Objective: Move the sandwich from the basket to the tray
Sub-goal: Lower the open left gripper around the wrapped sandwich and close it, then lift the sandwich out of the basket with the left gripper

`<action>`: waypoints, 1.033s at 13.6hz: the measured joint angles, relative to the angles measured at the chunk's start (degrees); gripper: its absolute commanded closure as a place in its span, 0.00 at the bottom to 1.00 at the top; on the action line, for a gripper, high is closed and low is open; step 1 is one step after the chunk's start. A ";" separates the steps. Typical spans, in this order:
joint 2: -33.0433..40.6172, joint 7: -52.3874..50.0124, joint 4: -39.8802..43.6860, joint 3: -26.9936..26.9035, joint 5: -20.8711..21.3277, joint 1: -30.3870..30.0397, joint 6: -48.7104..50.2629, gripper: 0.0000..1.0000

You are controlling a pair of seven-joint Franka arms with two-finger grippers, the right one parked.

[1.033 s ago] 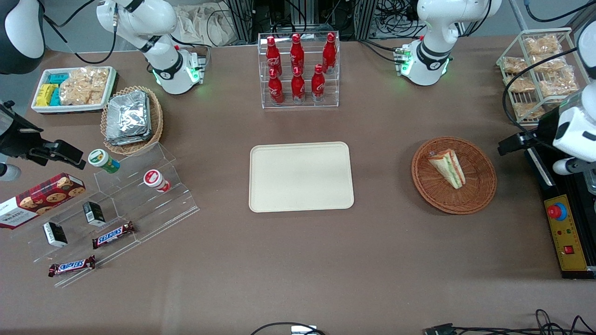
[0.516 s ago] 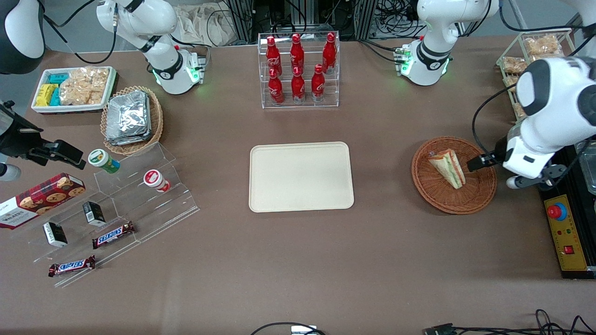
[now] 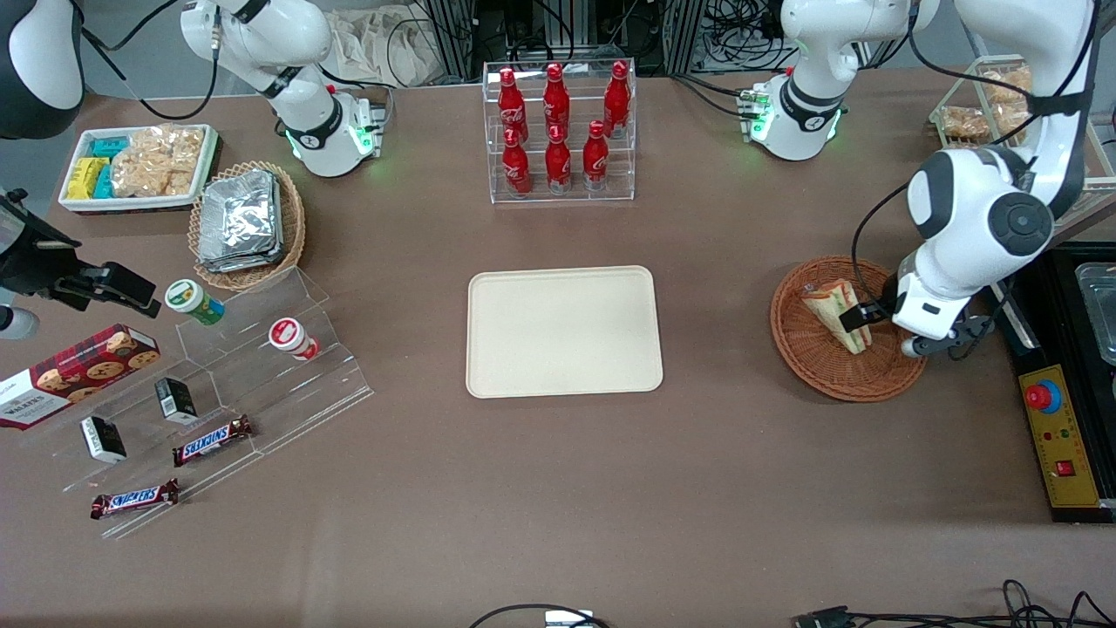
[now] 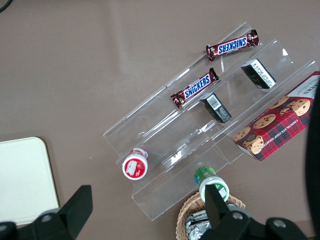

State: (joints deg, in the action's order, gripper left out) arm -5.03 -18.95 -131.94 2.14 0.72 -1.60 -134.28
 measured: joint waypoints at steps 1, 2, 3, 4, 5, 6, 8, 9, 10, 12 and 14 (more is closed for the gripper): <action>-0.74 -0.23 -1.62 0.00 -0.01 0.00 -2.71 0.00; -1.38 -0.42 -3.46 0.00 -0.02 0.00 -5.49 0.00; -1.90 -0.57 -5.25 0.00 -0.03 0.00 -8.00 0.00; -2.33 -0.63 -6.94 0.00 -0.03 0.00 -10.04 0.00; -2.69 -0.64 -8.25 0.00 -0.05 0.00 -11.35 0.00; -3.05 -0.64 -9.04 0.00 -0.06 0.00 -11.95 0.02; -3.60 -0.66 -9.38 0.00 -0.06 0.00 -12.18 0.41; -3.67 -0.67 -9.38 0.00 -0.06 0.00 -12.18 0.61; -3.67 -0.68 -9.38 0.00 -0.06 0.00 -12.18 0.77; -3.66 -0.68 -9.38 0.00 -0.06 0.00 -12.19 0.93; -3.47 -0.68 -9.29 0.00 -0.06 0.00 -12.15 0.93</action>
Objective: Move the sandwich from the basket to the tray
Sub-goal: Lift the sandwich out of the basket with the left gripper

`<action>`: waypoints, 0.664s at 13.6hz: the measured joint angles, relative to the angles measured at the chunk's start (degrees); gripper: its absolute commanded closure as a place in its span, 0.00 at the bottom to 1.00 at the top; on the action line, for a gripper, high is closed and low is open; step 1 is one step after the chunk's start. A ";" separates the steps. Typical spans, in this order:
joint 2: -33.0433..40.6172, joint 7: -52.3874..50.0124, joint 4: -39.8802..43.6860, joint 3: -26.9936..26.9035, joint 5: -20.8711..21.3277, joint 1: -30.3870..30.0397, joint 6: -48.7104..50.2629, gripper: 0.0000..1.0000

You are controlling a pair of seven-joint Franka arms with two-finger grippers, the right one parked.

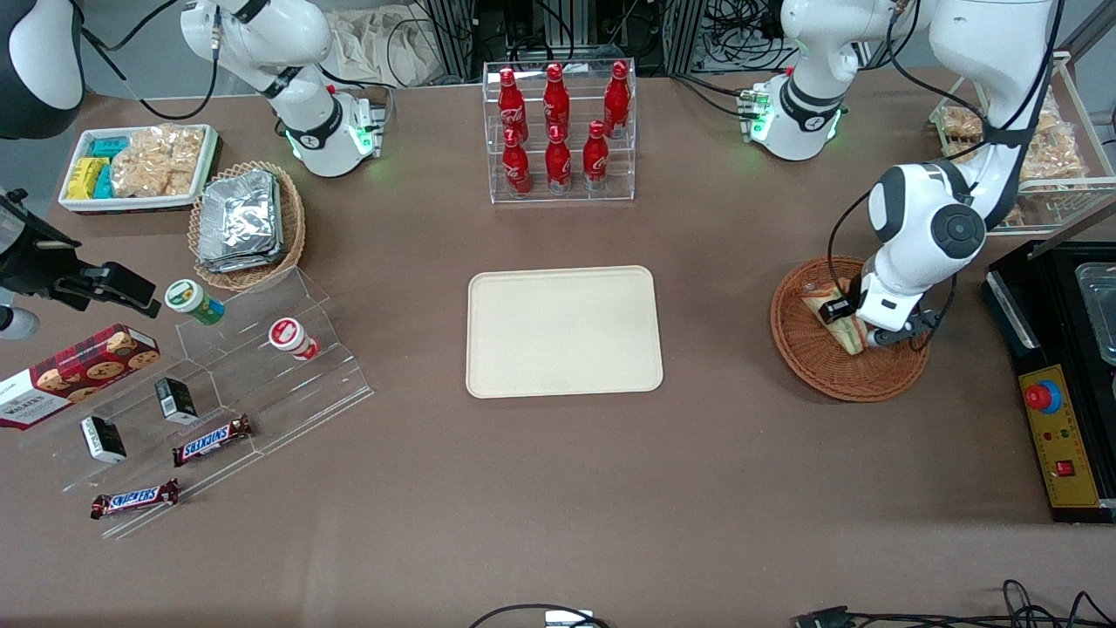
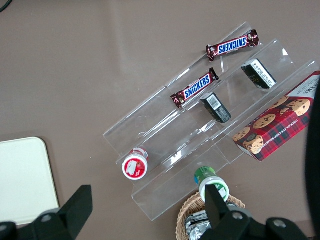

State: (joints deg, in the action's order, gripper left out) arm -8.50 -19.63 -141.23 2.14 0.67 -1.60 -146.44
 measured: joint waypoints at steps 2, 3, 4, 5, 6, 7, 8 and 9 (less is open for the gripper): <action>1.12 0.59 0.74 0.00 0.00 0.00 1.03 0.92; 2.41 1.42 1.80 -0.04 0.00 -0.01 3.25 0.92; 4.12 2.21 3.59 -0.30 0.00 -0.02 7.02 0.92; 5.83 3.20 6.05 -0.88 0.00 -0.03 11.82 0.91; 7.34 4.45 9.61 -1.60 0.00 -0.09 17.77 0.91; 8.31 5.70 13.90 -2.11 0.00 -0.15 23.87 0.90; 8.75 6.69 18.70 -2.35 0.00 -0.22 29.53 0.90; 8.73 7.30 23.41 -2.41 0.00 -0.23 34.53 0.90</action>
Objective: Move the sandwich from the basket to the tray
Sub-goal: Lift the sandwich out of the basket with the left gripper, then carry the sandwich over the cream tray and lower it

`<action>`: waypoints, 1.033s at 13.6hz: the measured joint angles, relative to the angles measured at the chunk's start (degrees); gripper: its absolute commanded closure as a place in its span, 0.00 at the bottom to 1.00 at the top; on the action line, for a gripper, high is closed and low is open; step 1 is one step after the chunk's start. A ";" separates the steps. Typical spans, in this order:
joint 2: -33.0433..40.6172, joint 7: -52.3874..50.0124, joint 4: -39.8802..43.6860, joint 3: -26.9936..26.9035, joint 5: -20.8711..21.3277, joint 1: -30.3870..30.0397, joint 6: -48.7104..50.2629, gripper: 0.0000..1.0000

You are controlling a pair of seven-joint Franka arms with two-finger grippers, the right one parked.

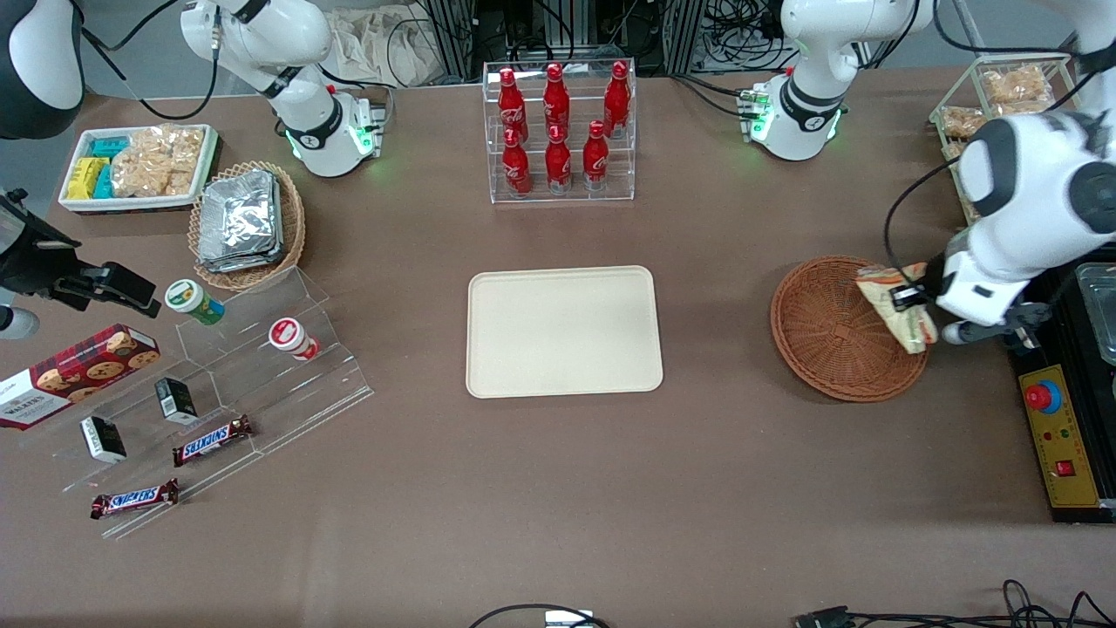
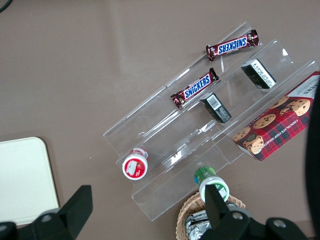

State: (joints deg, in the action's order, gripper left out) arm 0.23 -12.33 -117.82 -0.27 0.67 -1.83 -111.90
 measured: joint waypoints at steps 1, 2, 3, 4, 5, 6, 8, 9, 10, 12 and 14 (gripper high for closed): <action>-0.29 0.31 4.69 0.01 0.00 0.02 4.79 0.90; -0.70 0.47 8.81 0.02 0.00 0.03 8.80 0.90; -1.21 0.60 12.34 0.03 0.00 0.03 11.90 0.90; -1.75 0.70 15.30 0.07 0.01 0.07 14.16 0.90; -2.28 0.75 17.68 0.18 0.00 0.18 15.86 0.90; -2.89 0.82 19.65 0.49 -0.05 0.42 17.46 0.90; -4.55 0.73 22.85 2.09 -0.39 2.06 19.36 0.83; -5.57 -0.02 24.08 3.34 -0.52 3.60 19.46 0.83; -6.65 -1.90 25.16 4.66 -0.55 5.60 19.46 0.83; -9.29 -7.99 27.52 7.17 -0.52 10.92 19.46 0.83; -12.44 -13.54 29.80 8.49 -0.39 17.77 19.48 0.84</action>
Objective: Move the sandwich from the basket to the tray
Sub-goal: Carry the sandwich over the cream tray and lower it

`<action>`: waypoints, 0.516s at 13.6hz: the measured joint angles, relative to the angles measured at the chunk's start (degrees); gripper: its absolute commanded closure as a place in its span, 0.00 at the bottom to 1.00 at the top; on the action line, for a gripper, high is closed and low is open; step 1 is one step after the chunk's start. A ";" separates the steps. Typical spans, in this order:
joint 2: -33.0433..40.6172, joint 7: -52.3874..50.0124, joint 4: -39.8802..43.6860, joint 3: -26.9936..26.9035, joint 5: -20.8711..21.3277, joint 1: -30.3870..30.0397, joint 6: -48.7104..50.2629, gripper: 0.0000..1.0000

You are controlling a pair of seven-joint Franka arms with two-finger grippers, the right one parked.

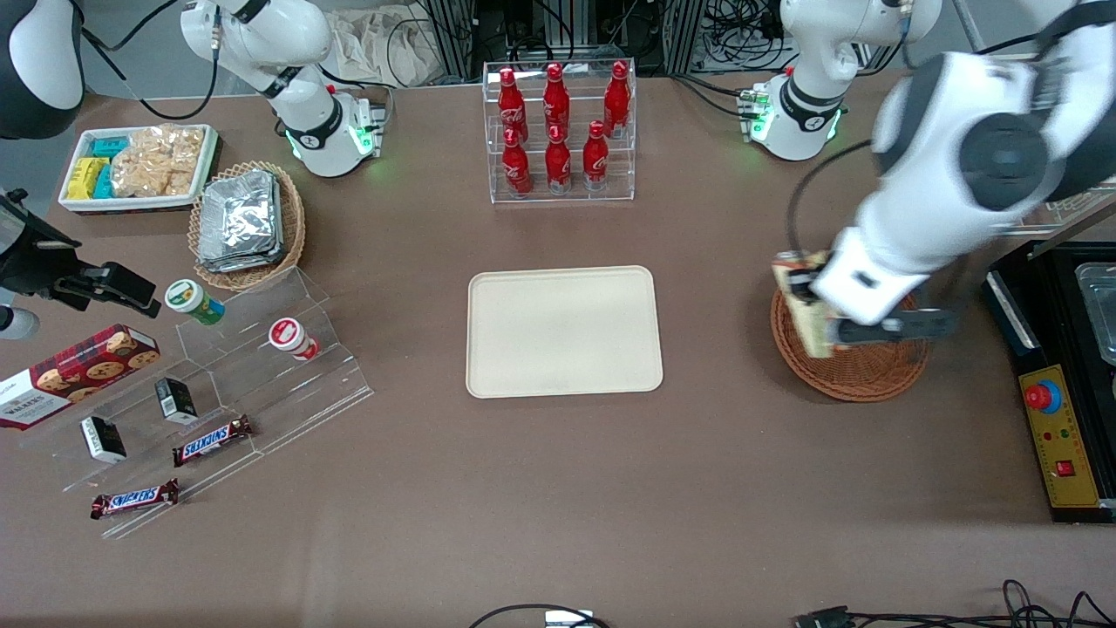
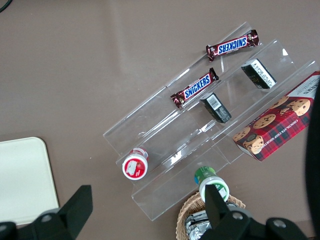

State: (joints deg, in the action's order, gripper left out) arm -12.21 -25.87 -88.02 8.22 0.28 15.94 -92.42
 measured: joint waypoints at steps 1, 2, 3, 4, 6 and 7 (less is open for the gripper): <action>-1.60 -2.18 0.73 0.14 0.05 3.42 -0.05 0.84; -3.24 -4.19 1.38 0.20 0.10 6.34 -0.23 0.84; -4.92 -5.60 1.85 0.24 0.13 8.59 -1.11 0.84; -6.52 -6.38 2.01 0.27 0.13 10.13 -3.38 0.84; -9.89 -6.92 1.85 0.25 0.14 11.91 -8.50 0.84; -11.84 -7.00 1.60 0.25 0.14 12.43 -11.20 0.84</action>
State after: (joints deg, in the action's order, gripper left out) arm -24.05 -32.87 -86.42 8.46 0.41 28.38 -103.62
